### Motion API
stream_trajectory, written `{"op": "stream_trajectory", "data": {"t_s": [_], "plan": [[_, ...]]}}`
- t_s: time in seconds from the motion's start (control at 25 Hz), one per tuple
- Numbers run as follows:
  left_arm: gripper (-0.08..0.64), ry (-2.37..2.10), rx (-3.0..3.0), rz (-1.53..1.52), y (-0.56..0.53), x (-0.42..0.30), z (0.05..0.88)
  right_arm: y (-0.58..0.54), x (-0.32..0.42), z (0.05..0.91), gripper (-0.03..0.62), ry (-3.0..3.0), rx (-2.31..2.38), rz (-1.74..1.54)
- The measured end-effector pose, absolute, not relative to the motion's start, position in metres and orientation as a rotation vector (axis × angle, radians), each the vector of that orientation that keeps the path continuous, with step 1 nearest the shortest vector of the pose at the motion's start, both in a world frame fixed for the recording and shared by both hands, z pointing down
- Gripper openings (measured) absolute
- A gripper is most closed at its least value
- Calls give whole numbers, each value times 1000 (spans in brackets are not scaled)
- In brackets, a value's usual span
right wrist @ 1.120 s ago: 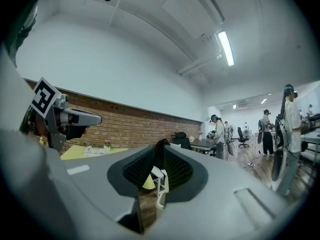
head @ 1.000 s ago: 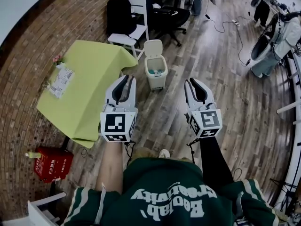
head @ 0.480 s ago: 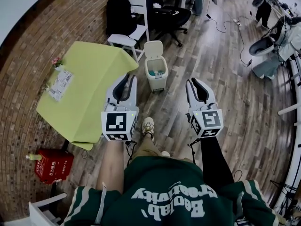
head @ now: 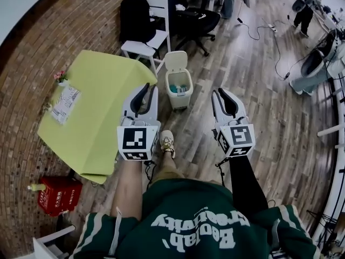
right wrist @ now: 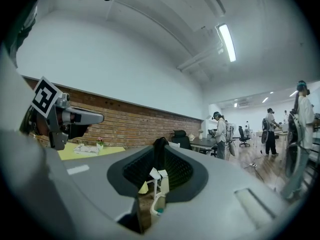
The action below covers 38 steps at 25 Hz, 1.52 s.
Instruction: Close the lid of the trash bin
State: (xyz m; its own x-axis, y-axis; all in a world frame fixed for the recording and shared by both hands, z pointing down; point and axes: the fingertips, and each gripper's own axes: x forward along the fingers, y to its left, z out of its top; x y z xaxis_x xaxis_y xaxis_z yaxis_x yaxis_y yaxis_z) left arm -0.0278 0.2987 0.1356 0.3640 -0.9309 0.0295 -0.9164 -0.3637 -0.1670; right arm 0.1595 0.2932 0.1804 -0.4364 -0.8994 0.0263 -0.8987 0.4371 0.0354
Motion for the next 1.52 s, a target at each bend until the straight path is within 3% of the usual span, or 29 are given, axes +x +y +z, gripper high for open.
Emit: {"op": "stream_trajectory", "data": {"t_s": [1.52], "plan": [[69,1509,-2634,-208,-52,-106,140,-34,64,191,78,-2508,1772,53]]}}
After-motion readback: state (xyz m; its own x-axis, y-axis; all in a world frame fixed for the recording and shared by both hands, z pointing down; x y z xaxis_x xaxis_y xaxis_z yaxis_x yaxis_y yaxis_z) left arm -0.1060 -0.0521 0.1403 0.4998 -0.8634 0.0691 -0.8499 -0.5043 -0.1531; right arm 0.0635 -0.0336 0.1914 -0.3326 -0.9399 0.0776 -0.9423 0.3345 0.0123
